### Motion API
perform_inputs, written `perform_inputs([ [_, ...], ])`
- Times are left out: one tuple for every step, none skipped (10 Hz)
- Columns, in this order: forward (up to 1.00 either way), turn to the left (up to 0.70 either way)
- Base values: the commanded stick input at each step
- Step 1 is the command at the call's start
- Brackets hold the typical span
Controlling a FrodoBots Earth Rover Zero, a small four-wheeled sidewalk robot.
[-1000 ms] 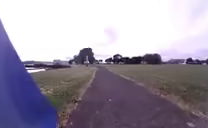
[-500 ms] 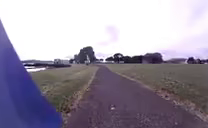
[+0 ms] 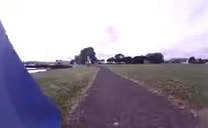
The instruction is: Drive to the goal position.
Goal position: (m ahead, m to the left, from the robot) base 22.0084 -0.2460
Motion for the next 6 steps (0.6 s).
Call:
perform_inputs([
  [0.70, 0.00],
  [0.70, 0.00],
  [0.70, 0.00],
  [0.70, 0.00],
  [0.70, 0.00],
  [0.70, 0.00],
])
